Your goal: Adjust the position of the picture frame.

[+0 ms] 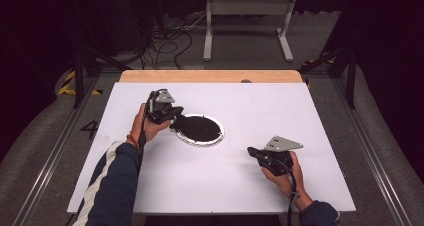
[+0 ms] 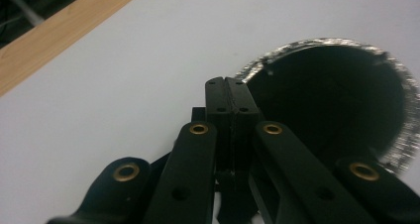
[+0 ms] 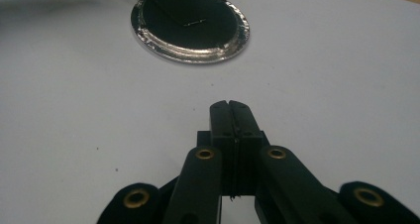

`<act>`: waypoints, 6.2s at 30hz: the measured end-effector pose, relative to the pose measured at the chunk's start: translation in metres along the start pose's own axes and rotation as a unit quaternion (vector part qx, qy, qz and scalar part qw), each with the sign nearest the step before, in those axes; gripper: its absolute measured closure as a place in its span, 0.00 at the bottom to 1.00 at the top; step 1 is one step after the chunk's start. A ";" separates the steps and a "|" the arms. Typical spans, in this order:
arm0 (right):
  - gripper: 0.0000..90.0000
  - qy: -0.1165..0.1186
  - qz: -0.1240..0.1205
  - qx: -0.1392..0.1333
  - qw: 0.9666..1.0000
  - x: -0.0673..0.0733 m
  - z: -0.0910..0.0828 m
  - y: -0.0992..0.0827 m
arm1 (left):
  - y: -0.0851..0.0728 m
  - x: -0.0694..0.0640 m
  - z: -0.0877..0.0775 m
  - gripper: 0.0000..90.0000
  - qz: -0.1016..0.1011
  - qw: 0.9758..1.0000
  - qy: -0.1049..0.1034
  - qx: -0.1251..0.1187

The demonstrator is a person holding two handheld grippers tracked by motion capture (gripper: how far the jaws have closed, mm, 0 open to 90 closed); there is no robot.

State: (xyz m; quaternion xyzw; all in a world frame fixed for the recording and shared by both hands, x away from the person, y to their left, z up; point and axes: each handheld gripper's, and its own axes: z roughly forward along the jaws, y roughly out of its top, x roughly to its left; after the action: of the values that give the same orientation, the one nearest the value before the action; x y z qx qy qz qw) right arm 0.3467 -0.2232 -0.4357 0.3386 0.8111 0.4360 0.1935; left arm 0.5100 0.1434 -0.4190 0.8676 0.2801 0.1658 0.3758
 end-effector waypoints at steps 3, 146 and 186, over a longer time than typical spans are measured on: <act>1.00 0.008 -0.005 0.005 1.000 0.005 0.011 0.007 | 0.000 0.006 0.011 1.00 -0.007 1.000 0.006 0.017; 0.94 -0.050 0.013 0.072 0.996 -0.023 0.068 0.016 | -0.048 -0.145 0.000 1.00 0.053 0.987 -0.150 0.010; 0.77 0.040 -0.010 0.067 0.997 -0.004 0.010 0.004 | -0.087 -0.124 -0.076 0.45 0.050 0.997 -0.064 -0.020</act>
State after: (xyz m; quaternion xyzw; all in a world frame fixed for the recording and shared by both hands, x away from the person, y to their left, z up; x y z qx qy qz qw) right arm 0.3570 -0.2191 -0.4377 0.3246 0.8489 0.3919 0.1427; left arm 0.3432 0.1586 -0.4429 0.8815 0.2088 0.1344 0.4017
